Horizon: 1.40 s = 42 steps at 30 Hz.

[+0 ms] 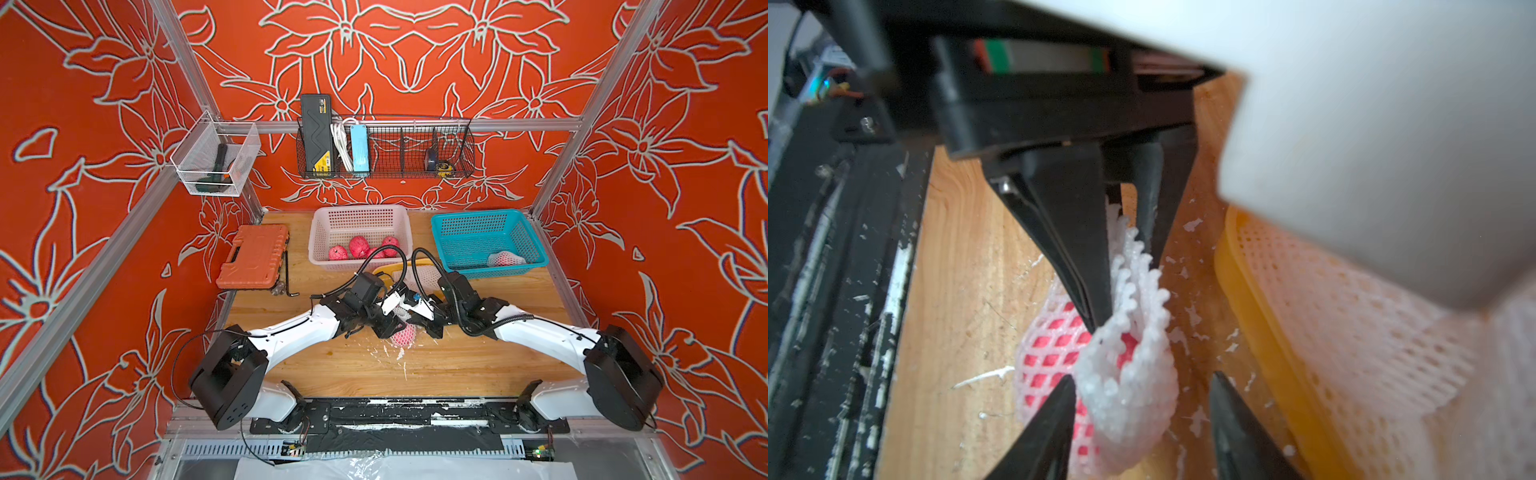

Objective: Remove foam nets from apples
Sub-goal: Remove the foam net from the apple.

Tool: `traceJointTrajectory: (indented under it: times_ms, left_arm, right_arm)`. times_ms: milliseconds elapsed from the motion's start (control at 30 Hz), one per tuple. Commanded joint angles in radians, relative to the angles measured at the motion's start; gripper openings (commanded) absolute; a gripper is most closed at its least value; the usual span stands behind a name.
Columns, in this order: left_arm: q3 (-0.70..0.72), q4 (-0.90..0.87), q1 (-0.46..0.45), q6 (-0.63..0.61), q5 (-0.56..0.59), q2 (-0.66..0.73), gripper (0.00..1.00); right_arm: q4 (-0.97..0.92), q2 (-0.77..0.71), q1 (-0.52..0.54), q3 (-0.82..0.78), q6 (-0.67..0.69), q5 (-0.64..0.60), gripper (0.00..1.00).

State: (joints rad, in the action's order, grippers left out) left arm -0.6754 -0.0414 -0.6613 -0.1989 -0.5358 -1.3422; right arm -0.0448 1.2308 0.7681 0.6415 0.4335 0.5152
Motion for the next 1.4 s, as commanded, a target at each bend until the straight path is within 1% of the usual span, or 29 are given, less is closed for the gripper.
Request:
traceJointTrajectory:
  times_ms: [0, 67, 167, 367, 467, 667, 733, 867, 900, 1000, 1167, 1233, 1367]
  left_arm:
    - [-0.012, 0.03, -0.004, 0.001, -0.016, 0.038, 0.17]
    - [-0.01, 0.034, -0.007, 0.003, -0.015, 0.044, 0.17]
    - [-0.011, 0.035, -0.01, 0.003, -0.011, 0.047, 0.17]
    - [-0.011, 0.019, -0.009, -0.005, 0.005, 0.017, 0.16]
    - [-0.016, 0.015, -0.01, 0.0, 0.0, 0.001, 0.16]
    - [-0.016, 0.014, -0.009, 0.002, 0.011, 0.004, 0.22]
    - [-0.018, 0.012, -0.01, 0.007, 0.018, 0.003, 0.27]
    - [-0.023, -0.004, -0.009, 0.017, 0.075, 0.012, 0.58]
    - [-0.025, -0.014, -0.01, 0.017, 0.094, 0.018, 0.63]
    - [-0.017, -0.04, -0.008, 0.01, 0.128, 0.031, 0.68]
    - [-0.01, -0.061, -0.009, 0.007, 0.161, 0.004, 0.68]
    - [-0.018, -0.059, -0.01, 0.007, 0.146, -0.013, 0.63]
    - [-0.043, -0.058, -0.009, 0.01, 0.11, -0.041, 0.5]
  right_arm:
    - [-0.008, -0.006, -0.001, -0.016, 0.007, -0.009, 0.62]
    - [-0.03, 0.016, -0.001, 0.0, 0.017, 0.015, 0.62]
    - [-0.052, 0.057, 0.0, 0.026, 0.018, 0.027, 0.59]
    - [-0.03, 0.111, 0.0, 0.06, 0.014, 0.022, 0.4]
    - [-0.003, 0.106, 0.0, 0.056, 0.008, 0.037, 0.34]
    - [0.022, 0.089, -0.001, 0.046, 0.005, 0.056, 0.15]
    - [0.022, 0.089, 0.0, 0.05, 0.005, 0.061, 0.11]
    - [0.021, 0.1, 0.0, 0.062, -0.001, 0.057, 0.07]
    - [0.017, 0.106, 0.0, 0.069, -0.003, 0.052, 0.06]
    - [0.003, 0.132, 0.0, 0.092, -0.013, 0.043, 0.05]
    - [-0.022, 0.155, -0.002, 0.125, -0.009, 0.062, 0.04]
    - [-0.032, 0.151, -0.002, 0.13, -0.004, 0.072, 0.05]
    - [-0.066, 0.138, -0.002, 0.137, 0.0, 0.087, 0.06]
